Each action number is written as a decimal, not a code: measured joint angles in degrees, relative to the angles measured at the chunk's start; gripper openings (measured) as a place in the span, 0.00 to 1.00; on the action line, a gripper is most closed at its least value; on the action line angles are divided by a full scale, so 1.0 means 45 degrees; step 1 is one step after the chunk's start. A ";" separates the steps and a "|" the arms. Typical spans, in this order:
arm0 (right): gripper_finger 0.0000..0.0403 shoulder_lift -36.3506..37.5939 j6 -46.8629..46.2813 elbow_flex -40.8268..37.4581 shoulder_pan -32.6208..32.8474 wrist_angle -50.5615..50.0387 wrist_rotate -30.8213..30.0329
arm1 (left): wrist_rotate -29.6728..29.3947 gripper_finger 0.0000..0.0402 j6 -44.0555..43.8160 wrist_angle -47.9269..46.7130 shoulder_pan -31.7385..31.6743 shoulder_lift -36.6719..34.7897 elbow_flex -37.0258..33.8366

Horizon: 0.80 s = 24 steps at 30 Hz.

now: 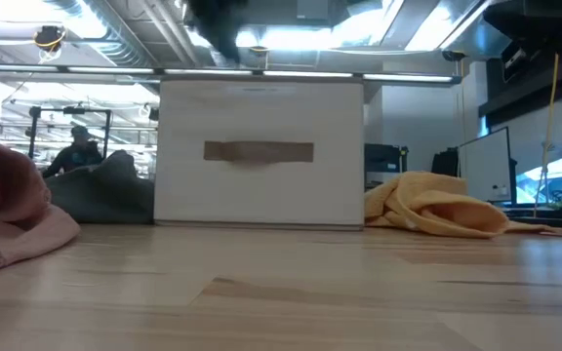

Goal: Fold towel
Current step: Fold the yellow towel

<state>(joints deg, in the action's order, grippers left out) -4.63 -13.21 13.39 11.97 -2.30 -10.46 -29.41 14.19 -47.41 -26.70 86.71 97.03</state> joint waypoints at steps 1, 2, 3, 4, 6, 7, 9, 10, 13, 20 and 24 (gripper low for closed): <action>0.06 -0.0251 0.0005 0.0000 0.0000 0.0166 0.0142 | 0.0519 0.49 -0.0293 0.0115 0.0535 -0.0364 0.0041; 0.06 -0.0496 -0.0030 0.0000 0.0002 0.0306 0.0274 | 0.1312 0.49 -0.0600 0.0200 0.1115 -0.0680 0.0072; 0.06 -0.0771 -0.0110 0.0000 0.0001 0.0451 0.0419 | 0.2077 0.49 -0.0952 0.0235 0.1753 -0.0963 0.0073; 0.06 -0.1071 -0.0212 0.0003 0.0005 0.0649 0.0561 | 0.2720 0.49 -0.1343 0.0266 0.2408 -0.1109 0.0043; 0.06 -0.1714 -0.0338 0.0005 0.0005 0.0905 0.0920 | 0.3331 0.49 -0.1847 0.0265 0.3923 -0.1131 0.0014; 0.06 -0.2035 -0.0349 0.0005 0.0005 0.0963 0.1199 | 0.3355 0.48 -0.1962 0.0245 0.4654 -0.1049 -0.0006; 0.08 -0.2818 -0.0718 0.0005 0.0005 0.1316 0.1606 | 0.3344 0.46 -0.2235 0.0498 0.6071 -0.0732 -0.0024; 0.09 -0.3211 -0.1047 0.0023 0.0010 0.1366 0.1716 | 0.3316 0.45 -0.2351 0.0843 0.6677 -0.0574 -0.0024; 0.17 -0.4443 -0.1346 0.0492 0.0010 0.0708 0.2110 | 0.2694 0.43 -0.2321 0.1679 0.8316 0.0132 -0.0019; 0.38 -0.8169 -0.0219 0.2365 0.0015 -0.2186 0.2581 | 0.0706 0.37 -0.2191 0.2441 1.0120 0.2509 -0.0019; 0.44 -1.0384 -0.0058 0.2667 0.0015 -0.3206 0.1555 | 0.0697 0.34 -0.2574 0.1916 1.0048 0.3284 -0.0053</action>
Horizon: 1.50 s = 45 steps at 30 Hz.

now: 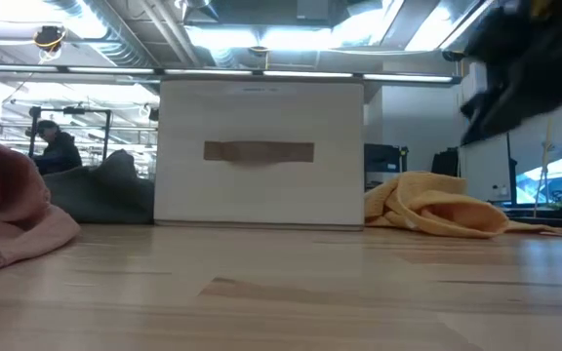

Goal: Fold towel
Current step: Fold the yellow towel

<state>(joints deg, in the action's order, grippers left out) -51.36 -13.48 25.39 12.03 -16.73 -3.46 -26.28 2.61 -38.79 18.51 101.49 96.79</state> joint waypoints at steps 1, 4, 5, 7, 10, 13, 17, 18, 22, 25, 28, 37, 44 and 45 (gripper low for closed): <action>0.45 -0.0519 -0.0106 0.0000 0.0000 -0.0151 -0.0131 | -0.0018 0.33 -0.0346 -0.0302 -0.0074 -0.0003 0.0000; 0.45 -0.1795 -0.0998 0.0000 0.0000 -0.0633 -0.0396 | -0.0087 0.30 -0.1203 -0.0810 -0.0241 -0.0177 0.0029; 0.45 -0.2118 -0.1270 0.0000 0.0000 -0.0810 -0.0440 | -0.0104 0.29 -0.1411 -0.0920 -0.0245 -0.0194 0.0029; 0.44 -0.2554 -0.1686 0.0000 0.0000 -0.1249 -0.0266 | -0.0092 0.28 -0.1559 -0.0969 -0.0237 -0.0173 0.0029; 0.42 -0.2778 -0.2062 0.0220 0.0000 -0.1840 0.0148 | -0.0065 0.27 -0.1651 -0.0966 -0.0192 -0.0165 0.0029; 0.41 -0.2697 -0.2350 0.0749 0.0000 -0.2595 0.0891 | -0.0060 0.26 -0.2041 -0.0947 -0.0162 -0.0168 0.0029; 0.41 -0.2386 -0.2291 0.1421 0.0000 -0.3878 -0.0275 | -0.0060 0.27 -0.2162 -0.0930 -0.0148 0.0150 0.0029; 0.41 -0.2374 -0.2249 0.1410 -0.0008 -0.3975 -0.1078 | -0.0055 0.27 -0.2165 -0.0924 -0.0148 0.0287 0.0029; 0.41 -0.2398 -0.1932 0.0909 -0.0015 -0.3548 -0.4570 | -0.0016 0.27 -0.2166 -0.0997 -0.0138 0.0569 0.0029; 0.41 -0.2468 -0.2358 0.0170 -0.0023 -0.1677 -0.6172 | -0.0016 0.27 -0.2345 -0.1142 -0.0143 0.0578 0.0029; 0.41 -0.2619 -0.2786 -0.0659 -0.0015 0.1176 -0.5776 | -0.0016 0.27 -0.2669 -0.1272 -0.0134 0.0578 0.0029; 0.41 -0.4400 -0.4397 -0.1588 0.0159 0.2537 -0.1938 | -0.0029 0.27 -0.2808 -0.1259 -0.0085 0.0578 0.0029; 0.41 -0.4848 -0.5520 -0.1635 0.2500 0.4163 -0.0231 | -0.0926 0.27 -0.2927 -0.0839 -0.0392 0.0578 -0.0606; 0.41 -0.4863 -0.5805 -0.1642 0.2872 0.4443 -0.0119 | -0.1112 0.27 -0.2927 -0.0863 -0.0500 0.0586 -0.0773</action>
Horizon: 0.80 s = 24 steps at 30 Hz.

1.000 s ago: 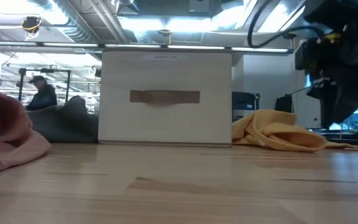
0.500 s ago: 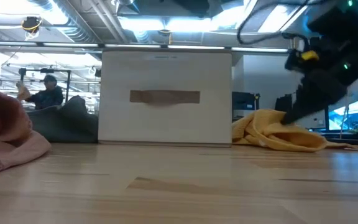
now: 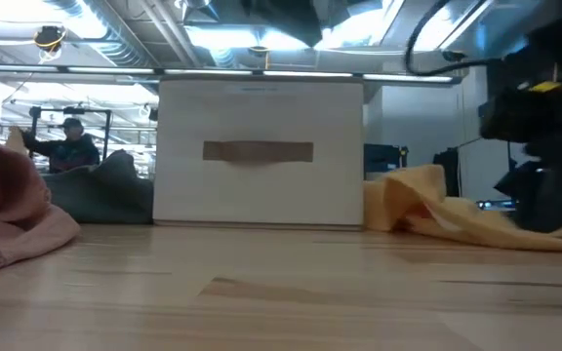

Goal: Fold towel
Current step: Fold the yellow towel

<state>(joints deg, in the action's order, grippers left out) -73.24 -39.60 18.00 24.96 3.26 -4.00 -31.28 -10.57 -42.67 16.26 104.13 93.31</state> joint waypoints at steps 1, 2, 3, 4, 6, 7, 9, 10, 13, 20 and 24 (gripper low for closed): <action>0.41 -0.0011 -0.0335 0.0005 0.0382 0.0208 0.0119 | -0.0114 0.27 -0.0008 0.0039 -0.0130 0.0001 -0.0186; 0.41 -0.0022 -0.0707 0.0002 0.0788 0.0344 0.0242 | -0.0193 0.27 -0.0067 0.0177 -0.0276 -0.0003 -0.0409; 0.41 -0.0022 -0.1085 -0.0016 0.1194 0.0468 0.0280 | -0.0240 0.27 -0.0197 0.0395 -0.0429 -0.0004 -0.0662; 0.41 -0.0027 -0.1400 -0.0024 0.1635 0.0612 0.0333 | -0.0290 0.27 -0.0288 0.0541 -0.0583 -0.0004 -0.0889; 0.41 -0.0036 -0.1965 -0.0029 0.2426 0.0877 0.0352 | -0.0465 0.27 -0.0543 0.0620 -0.0894 0.0016 -0.1157; 0.41 -0.0073 -0.2228 -0.0029 0.2800 0.1092 0.0328 | -0.0564 0.27 -0.0637 0.0725 -0.1051 0.0015 -0.1279; 0.41 -0.0267 -0.2705 -0.0024 0.3492 0.1529 0.0146 | -0.0695 0.27 -0.0872 0.1142 -0.1381 -0.0032 -0.1666; 0.41 -0.0410 -0.2903 -0.0024 0.3795 0.1799 0.0016 | -0.0809 0.27 -0.0948 0.1272 -0.1544 -0.0029 -0.1875; 0.41 -0.1004 -0.3478 0.0006 0.4434 0.2729 -0.0212 | -0.1210 0.27 -0.1276 0.1395 -0.1985 0.0015 -0.2204; 0.41 -0.2901 -0.3889 0.1423 0.5055 0.3012 0.0646 | -0.1431 0.27 -0.1247 0.2409 -0.2975 -0.0023 -0.3003; 0.41 -0.3286 -0.3868 0.2674 0.5050 0.2202 0.2481 | -0.1431 0.27 -0.1357 0.3157 -0.3444 -0.0023 -0.3412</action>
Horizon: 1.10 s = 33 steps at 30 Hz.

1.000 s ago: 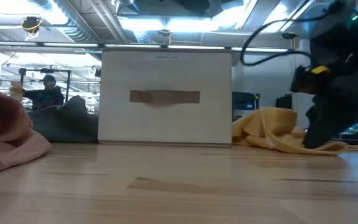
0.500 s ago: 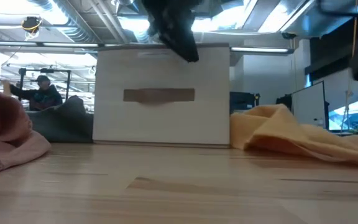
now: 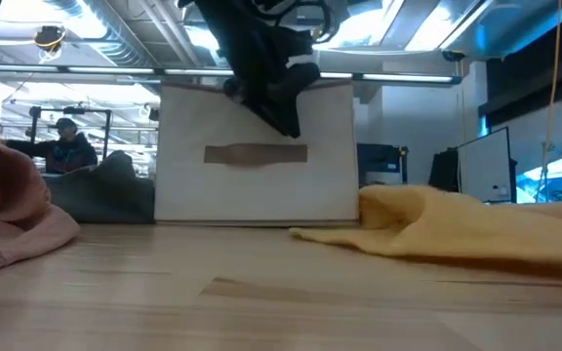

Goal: Fold towel
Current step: Fold the yellow towel

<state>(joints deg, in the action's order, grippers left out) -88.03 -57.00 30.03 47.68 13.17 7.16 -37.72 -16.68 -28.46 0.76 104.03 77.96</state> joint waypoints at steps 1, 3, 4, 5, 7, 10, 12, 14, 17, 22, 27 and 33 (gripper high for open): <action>0.41 0.0012 0.0024 0.0392 -0.0003 -0.0304 0.0339 | -0.0009 0.27 -0.0038 0.0171 -0.0074 0.0000 -0.0070; 0.41 0.0105 0.0160 0.1195 -0.0005 -0.1268 0.0935 | 0.0002 0.27 -0.0114 0.0355 -0.0102 0.0000 -0.0108; 0.41 0.0134 0.0306 0.1586 -0.0005 -0.1845 0.1139 | 0.0041 0.27 -0.0090 0.0397 -0.0050 0.0000 -0.0108; 0.41 0.0147 0.0465 0.2013 -0.0005 -0.2399 0.1244 | 0.0150 0.27 0.0102 0.0389 0.0074 -0.0053 -0.0035; 0.41 0.0260 0.1083 0.2817 -0.0005 -0.3465 0.1144 | 0.0527 0.27 0.0602 0.0355 0.0465 -0.0246 0.0201; 0.41 0.0291 0.2382 0.3777 0.0010 -0.4818 -0.0138 | 0.1023 0.27 0.1499 0.0542 0.1307 -0.0710 0.0666; 0.41 0.0287 0.3134 0.3986 0.0005 -0.5448 -0.1341 | 0.1811 0.27 0.1796 0.0657 0.1879 -0.0860 0.0809; 0.41 0.0287 0.3555 0.3995 0.0000 -0.5661 -0.2391 | 0.2914 0.27 0.1873 0.0888 0.2455 -0.0806 0.0814; 0.41 0.0254 0.3977 0.3990 -0.0005 -0.6425 -0.3812 | 0.4060 0.27 0.2252 0.0930 0.3257 -0.0492 0.0731; 0.41 0.0181 0.4037 0.3755 -0.0005 -0.6601 -0.5721 | 0.4159 0.27 0.3961 0.0820 0.4284 0.0705 0.0445; 0.41 0.0151 0.3807 0.3733 -0.0005 -0.6582 -0.6918 | 0.3970 0.28 0.4922 0.0886 0.4315 0.2102 0.0444; 0.41 0.0151 0.3663 0.3732 -0.0003 -0.6587 -0.6918 | 0.3926 0.38 0.5157 0.0432 0.3582 0.2980 0.0441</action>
<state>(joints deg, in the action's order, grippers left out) -87.35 -40.52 46.83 47.67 -16.47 -23.97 -20.05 6.53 -26.52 16.88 117.44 79.94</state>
